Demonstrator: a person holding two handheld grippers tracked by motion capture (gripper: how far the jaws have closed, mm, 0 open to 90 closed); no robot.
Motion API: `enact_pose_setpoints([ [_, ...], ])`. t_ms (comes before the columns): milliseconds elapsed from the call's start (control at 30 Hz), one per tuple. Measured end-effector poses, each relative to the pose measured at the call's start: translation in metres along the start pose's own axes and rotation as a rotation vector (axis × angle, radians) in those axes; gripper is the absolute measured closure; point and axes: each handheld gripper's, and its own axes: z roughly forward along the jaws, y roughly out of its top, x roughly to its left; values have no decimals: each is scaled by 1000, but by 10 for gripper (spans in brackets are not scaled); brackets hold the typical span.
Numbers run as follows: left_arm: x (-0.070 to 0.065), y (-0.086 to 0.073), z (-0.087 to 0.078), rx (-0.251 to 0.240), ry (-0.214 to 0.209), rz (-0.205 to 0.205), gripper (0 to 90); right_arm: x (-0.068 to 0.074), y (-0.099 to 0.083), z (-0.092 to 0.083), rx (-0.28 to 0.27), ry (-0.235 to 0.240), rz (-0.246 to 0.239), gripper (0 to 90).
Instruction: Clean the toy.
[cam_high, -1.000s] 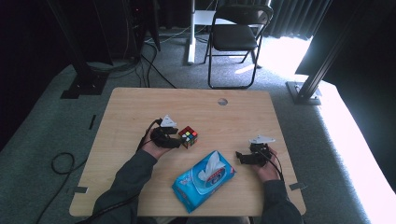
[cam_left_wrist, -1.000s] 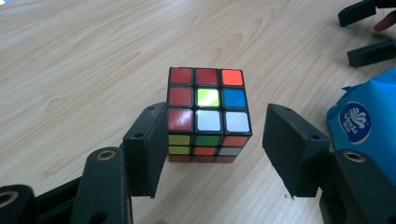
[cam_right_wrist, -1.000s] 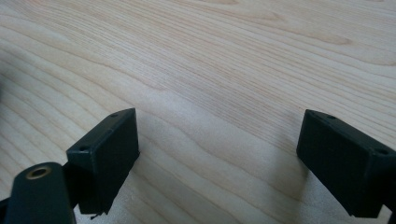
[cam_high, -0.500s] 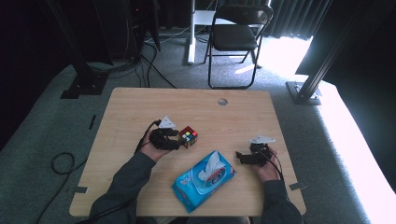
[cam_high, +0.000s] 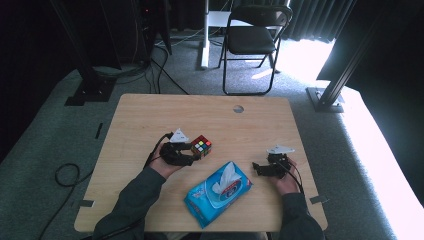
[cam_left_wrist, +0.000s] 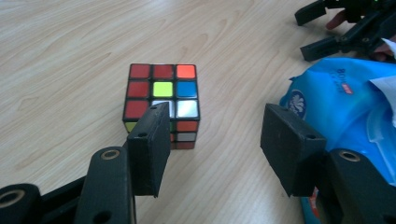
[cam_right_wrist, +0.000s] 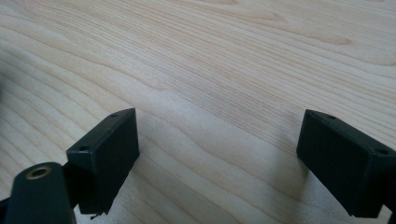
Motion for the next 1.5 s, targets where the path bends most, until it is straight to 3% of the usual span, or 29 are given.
enact_pose_setpoints([
  [700,-29,1,-3,-1,-27,50,430,0,0,0,0,0,0,124],
  [1067,-42,4,1,0,-75,73,491,0,0,0,1,0,-1,124],
  [1500,-55,13,11,-4,-123,101,502,0,0,0,0,0,0,124],
])
